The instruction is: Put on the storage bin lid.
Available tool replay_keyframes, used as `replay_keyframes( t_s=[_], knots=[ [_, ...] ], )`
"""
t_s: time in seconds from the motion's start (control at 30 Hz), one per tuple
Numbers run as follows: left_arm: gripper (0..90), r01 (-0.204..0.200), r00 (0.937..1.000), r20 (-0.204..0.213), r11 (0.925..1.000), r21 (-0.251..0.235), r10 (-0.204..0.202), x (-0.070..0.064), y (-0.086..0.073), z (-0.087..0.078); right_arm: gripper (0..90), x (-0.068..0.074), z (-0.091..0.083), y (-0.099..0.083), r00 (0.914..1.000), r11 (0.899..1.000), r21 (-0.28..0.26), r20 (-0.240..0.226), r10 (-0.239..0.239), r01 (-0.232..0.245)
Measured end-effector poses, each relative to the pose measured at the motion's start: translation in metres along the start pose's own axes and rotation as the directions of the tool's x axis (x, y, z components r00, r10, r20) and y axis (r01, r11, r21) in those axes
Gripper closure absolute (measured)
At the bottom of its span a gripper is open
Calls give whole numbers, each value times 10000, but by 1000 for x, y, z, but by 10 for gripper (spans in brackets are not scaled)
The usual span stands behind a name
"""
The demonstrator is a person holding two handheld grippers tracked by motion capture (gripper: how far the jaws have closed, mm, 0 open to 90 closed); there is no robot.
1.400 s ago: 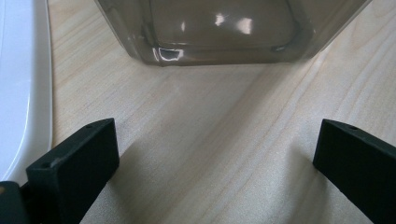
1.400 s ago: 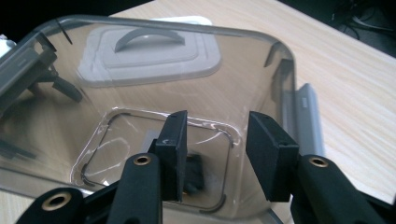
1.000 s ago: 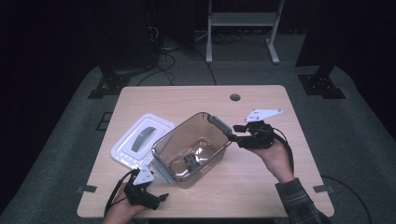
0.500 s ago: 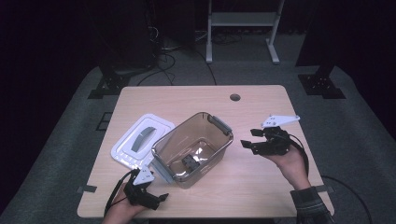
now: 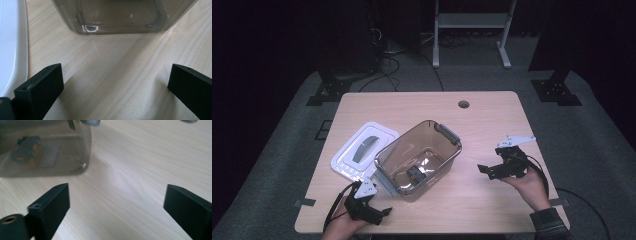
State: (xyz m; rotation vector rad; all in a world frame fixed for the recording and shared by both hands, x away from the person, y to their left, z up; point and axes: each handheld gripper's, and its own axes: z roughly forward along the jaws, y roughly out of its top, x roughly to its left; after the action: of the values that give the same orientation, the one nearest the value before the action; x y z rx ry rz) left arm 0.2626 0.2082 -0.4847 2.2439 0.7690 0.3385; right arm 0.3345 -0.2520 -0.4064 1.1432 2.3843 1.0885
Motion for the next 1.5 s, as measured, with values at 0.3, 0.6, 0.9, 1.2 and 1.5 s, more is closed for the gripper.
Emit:
replay_keyframes(
  t_s=[0.3,0.6,0.9,1.2,1.5],
  knots=[
    [0,-86,9999,90,10000,-1,86,1,-1,-1,4,-8,6,-30,9995,9996,258,300,92,-100],
    [0,-97,9999,103,10000,-13,97,1,-1,-1,0,-13,8,-52,9983,9992,376,577,102,-123],
    [0,-166,9997,163,9999,39,165,2,-1,-2,0,-19,18,-74,9979,9959,901,647,63,-122],
    [0,-286,9996,6,9995,135,286,4,0,-10,0,-24,25,-82,9960,9969,779,895,5,-75],
    [0,-91,9998,-169,9999,80,93,9,-4,-20,0,-24,27,-85,9946,9992,333,1028,167,-203]
  ],
)
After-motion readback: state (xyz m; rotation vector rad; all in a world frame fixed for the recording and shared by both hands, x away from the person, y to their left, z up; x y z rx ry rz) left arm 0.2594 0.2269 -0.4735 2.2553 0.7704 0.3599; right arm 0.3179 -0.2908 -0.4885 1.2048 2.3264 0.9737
